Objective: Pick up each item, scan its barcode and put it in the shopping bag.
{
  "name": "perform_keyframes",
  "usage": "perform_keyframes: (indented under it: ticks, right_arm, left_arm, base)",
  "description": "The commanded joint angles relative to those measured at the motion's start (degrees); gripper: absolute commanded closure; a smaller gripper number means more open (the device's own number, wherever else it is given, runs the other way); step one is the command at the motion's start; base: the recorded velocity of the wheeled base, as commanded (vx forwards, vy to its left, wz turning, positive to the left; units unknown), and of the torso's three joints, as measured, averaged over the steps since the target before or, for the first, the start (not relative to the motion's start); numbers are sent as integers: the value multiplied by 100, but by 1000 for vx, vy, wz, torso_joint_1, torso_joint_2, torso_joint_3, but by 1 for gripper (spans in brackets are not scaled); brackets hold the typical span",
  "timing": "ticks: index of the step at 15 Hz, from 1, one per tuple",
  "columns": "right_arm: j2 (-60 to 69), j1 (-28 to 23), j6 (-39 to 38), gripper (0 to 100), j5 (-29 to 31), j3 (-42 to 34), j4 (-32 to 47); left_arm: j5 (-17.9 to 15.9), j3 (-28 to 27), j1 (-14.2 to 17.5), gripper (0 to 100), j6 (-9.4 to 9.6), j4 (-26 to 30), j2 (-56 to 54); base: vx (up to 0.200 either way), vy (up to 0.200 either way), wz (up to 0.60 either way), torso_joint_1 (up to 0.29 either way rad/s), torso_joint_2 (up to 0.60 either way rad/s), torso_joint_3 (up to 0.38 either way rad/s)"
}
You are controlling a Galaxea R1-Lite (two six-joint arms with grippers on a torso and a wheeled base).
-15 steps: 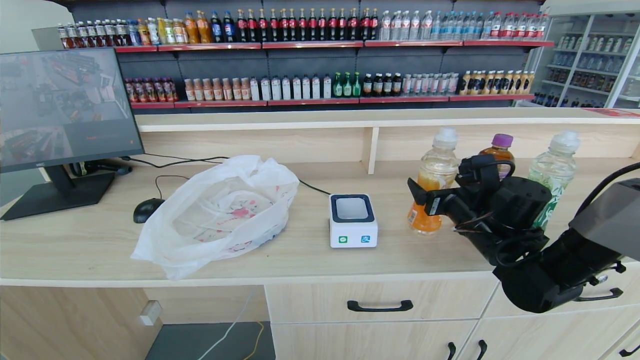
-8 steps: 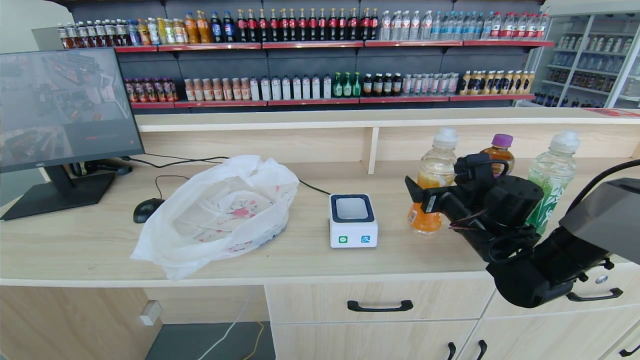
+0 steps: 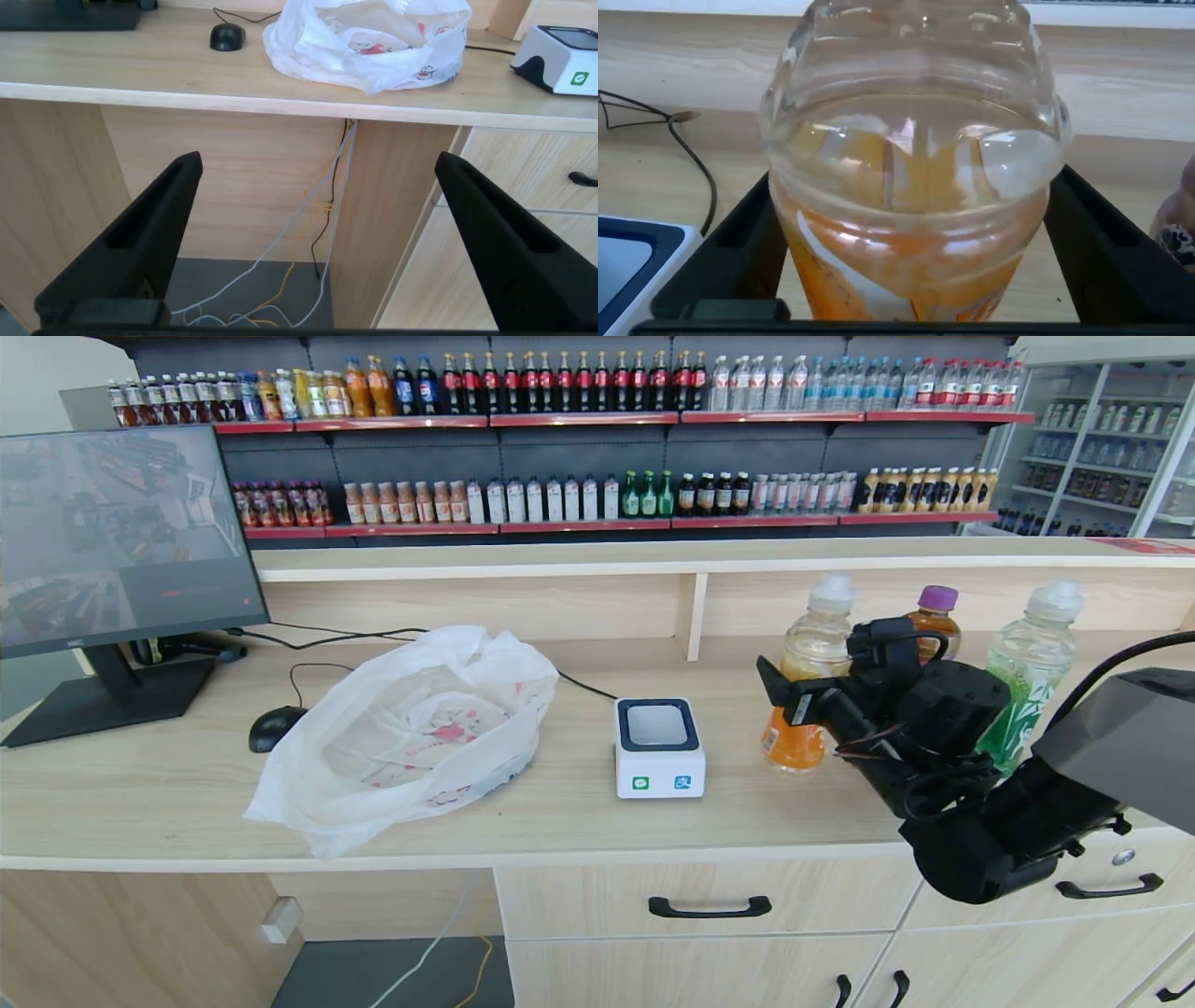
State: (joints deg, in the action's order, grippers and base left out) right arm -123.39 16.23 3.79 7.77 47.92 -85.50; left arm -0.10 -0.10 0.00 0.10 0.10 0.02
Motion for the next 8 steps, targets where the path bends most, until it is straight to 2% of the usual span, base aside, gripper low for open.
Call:
perform_keyframes:
  ticks: [1,8]
  right_arm:
    - [-71,3,8,100,6,42,-28]
    - [-97,3,16,100,6,42,-36]
  left_arm:
    - [1,1,0,0,-1,-1,-2]
    - [1,1,0,0,-1,-1,-2]
  base:
    - [0,0,0,0,0,0]
    - [0,0,0,0,0,0]
